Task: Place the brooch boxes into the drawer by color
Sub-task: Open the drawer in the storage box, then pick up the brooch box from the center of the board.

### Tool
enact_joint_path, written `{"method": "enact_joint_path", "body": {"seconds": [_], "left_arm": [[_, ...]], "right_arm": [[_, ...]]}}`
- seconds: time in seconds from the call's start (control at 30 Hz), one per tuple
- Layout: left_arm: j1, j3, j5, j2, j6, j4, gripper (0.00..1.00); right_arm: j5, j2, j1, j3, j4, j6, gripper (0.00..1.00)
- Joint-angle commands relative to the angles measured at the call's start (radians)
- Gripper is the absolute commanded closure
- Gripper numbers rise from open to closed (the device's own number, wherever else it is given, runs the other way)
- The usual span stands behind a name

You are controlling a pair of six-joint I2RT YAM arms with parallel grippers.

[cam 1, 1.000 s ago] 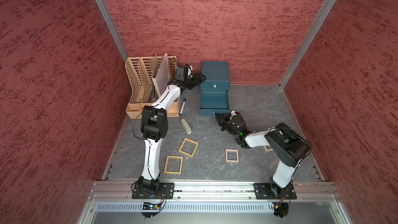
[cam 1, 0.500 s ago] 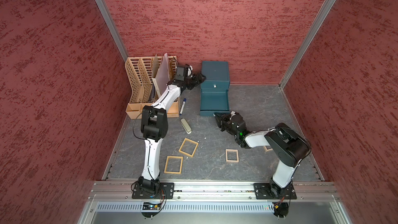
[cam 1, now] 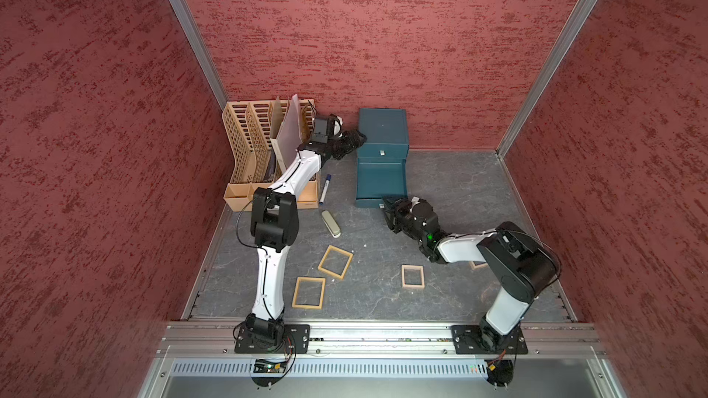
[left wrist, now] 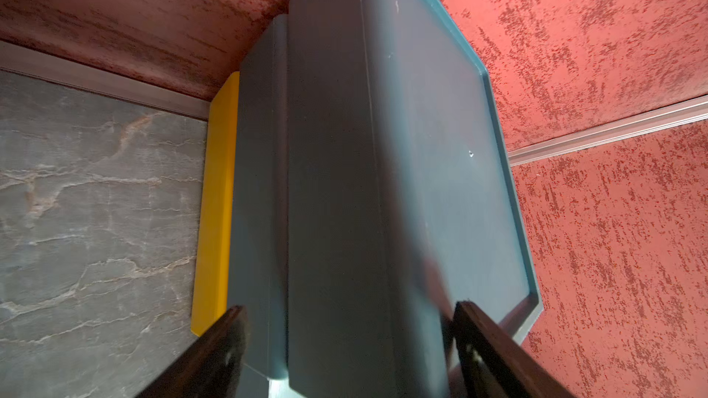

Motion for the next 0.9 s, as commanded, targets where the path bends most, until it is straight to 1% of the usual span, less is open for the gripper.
{"method": "enact_joint_path", "body": {"seconds": [0.0, 0.27, 0.4, 0.47, 0.57, 0.63, 0.67, 0.8, 0.87], "left_arm": [[-0.01, 0.022, -0.002, -0.015, 0.016, -0.059, 0.12], [-0.008, 0.024, -0.013, -0.03, 0.014, -0.061, 0.05], [-0.005, 0.032, -0.008, -0.031, 0.002, -0.054, 0.03], [-0.004, 0.033, -0.006, -0.031, -0.002, -0.05, 0.03], [-0.004, 0.035, -0.002, -0.033, -0.002, -0.047, 0.03], [-0.004, 0.035, -0.001, -0.035, -0.002, -0.043, 0.03], [-0.004, 0.036, -0.001, -0.036, -0.003, -0.042, 0.03], [-0.003, 0.038, -0.001, -0.041, -0.005, -0.037, 0.02], [-0.002, 0.038, -0.002, -0.041, -0.006, -0.034, 0.02]], "right_arm": [[0.015, -0.035, 0.008, 0.01, -0.028, -0.004, 0.39], [0.018, -0.098, 0.021, -0.003, -0.094, -0.034, 0.26], [0.014, -0.168, 0.021, -0.021, -0.182, -0.089, 0.21], [0.006, -0.215, 0.021, -0.026, -0.257, -0.127, 0.18], [-0.008, -0.307, 0.021, -0.021, -0.416, -0.215, 0.15], [-0.014, -0.376, 0.019, 0.004, -0.575, -0.294, 0.12], [-0.02, -0.403, 0.02, 0.022, -0.647, -0.343, 0.1], [0.017, -0.491, 0.021, 0.158, -1.066, -0.599, 0.02], [0.048, -0.527, 0.021, 0.193, -1.21, -0.68, 0.02]]}}
